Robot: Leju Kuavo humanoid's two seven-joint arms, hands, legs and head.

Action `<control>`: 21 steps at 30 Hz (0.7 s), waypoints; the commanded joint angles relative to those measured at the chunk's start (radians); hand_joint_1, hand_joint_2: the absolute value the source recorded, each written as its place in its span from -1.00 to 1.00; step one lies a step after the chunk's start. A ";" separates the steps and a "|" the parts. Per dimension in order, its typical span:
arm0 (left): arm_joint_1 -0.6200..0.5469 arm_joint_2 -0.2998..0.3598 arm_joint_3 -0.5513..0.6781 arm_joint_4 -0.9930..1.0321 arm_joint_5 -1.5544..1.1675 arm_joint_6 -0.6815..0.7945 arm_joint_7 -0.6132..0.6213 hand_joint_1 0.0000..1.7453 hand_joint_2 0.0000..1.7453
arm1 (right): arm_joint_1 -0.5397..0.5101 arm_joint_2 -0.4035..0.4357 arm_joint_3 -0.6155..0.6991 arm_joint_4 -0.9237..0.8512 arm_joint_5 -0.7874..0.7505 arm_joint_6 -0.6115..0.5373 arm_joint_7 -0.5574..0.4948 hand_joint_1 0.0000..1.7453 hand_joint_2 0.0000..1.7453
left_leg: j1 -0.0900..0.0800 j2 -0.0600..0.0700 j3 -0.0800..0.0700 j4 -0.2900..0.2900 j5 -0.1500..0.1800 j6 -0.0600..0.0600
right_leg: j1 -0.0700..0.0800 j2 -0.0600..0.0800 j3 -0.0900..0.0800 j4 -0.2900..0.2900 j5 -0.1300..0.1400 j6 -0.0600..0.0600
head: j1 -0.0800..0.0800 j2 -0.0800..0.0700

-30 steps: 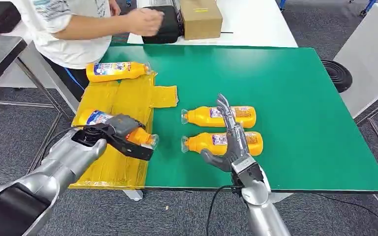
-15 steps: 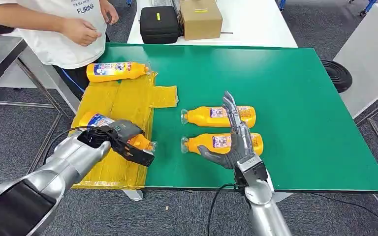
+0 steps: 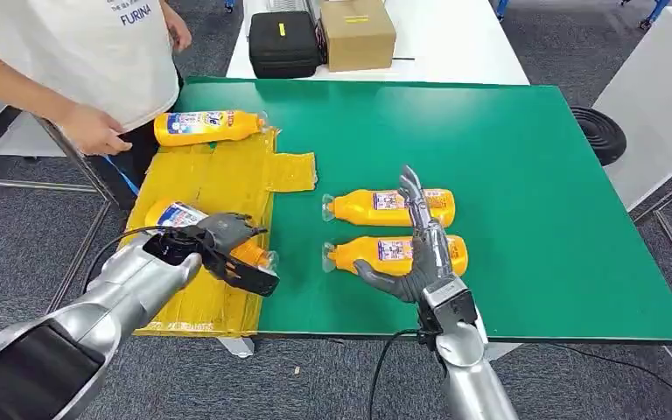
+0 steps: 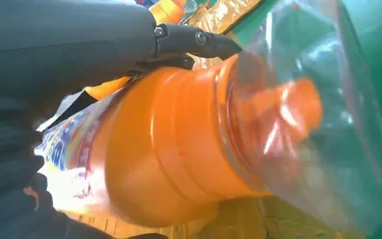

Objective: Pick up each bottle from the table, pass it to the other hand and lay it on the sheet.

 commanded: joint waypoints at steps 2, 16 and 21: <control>-0.029 -0.013 -0.039 0.057 0.004 -0.004 -0.006 -1.00 1.00 | -0.015 -0.012 -0.012 0.039 -0.002 -0.004 0.001 -1.00 1.00 | 0.000 0.002 0.004 0.000 -0.002 0.000 | 0.001 0.000 0.004 -0.001 -0.001 -0.002 | 0.000 0.000; -0.068 -0.009 -0.025 0.044 0.019 -0.022 0.004 -1.00 1.00 | 0.000 -0.017 -0.017 0.028 0.002 -0.012 0.001 -1.00 1.00 | 0.001 0.000 0.001 0.000 -0.001 0.000 | 0.001 0.000 0.001 0.000 -0.001 -0.002 | 0.000 0.000; -0.084 0.005 -0.030 0.036 0.019 -0.037 -0.001 -1.00 -1.00 | -0.003 -0.019 -0.021 0.029 0.003 -0.013 0.001 -1.00 1.00 | 0.001 0.001 0.002 0.001 -0.001 0.000 | 0.001 -0.001 0.002 0.000 -0.001 -0.002 | 0.000 0.000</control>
